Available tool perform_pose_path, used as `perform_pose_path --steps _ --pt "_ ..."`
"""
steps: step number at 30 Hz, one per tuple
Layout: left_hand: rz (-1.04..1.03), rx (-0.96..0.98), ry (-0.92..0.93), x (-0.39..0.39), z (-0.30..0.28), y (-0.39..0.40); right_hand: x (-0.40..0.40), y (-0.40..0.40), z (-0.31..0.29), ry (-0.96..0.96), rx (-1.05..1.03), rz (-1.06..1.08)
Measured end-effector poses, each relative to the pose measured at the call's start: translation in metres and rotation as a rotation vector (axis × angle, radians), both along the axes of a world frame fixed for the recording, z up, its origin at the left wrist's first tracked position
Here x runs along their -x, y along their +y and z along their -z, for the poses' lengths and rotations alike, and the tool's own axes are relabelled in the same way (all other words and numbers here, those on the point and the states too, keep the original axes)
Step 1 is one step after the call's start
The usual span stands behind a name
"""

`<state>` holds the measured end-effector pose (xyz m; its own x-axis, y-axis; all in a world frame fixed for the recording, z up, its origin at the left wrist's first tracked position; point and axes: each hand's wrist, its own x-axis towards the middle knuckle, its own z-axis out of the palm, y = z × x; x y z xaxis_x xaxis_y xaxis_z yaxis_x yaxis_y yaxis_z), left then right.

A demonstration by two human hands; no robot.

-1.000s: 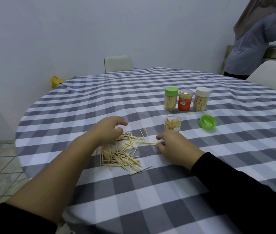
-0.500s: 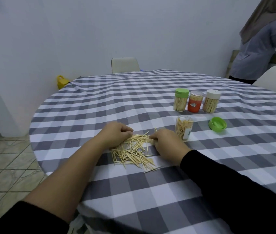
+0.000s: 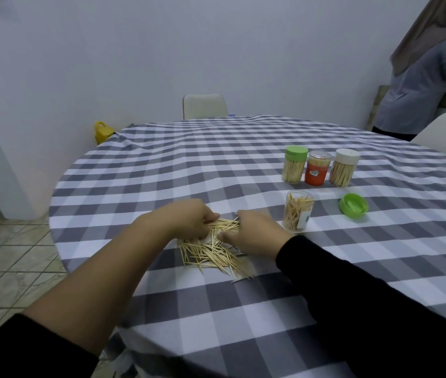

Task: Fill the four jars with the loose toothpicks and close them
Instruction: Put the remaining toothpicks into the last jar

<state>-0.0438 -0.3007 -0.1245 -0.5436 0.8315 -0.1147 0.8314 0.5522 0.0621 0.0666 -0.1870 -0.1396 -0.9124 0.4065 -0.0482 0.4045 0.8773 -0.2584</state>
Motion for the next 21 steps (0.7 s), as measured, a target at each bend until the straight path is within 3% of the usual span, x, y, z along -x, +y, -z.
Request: perform_pose_path --steps 7,21 --pt "0.032 0.098 0.343 -0.003 0.010 0.013 0.004 -0.001 0.011 0.058 -0.201 -0.091" --pt "-0.065 -0.074 0.280 -0.011 0.032 0.020 -0.013 0.015 0.000 0.012 -0.319 -0.087"
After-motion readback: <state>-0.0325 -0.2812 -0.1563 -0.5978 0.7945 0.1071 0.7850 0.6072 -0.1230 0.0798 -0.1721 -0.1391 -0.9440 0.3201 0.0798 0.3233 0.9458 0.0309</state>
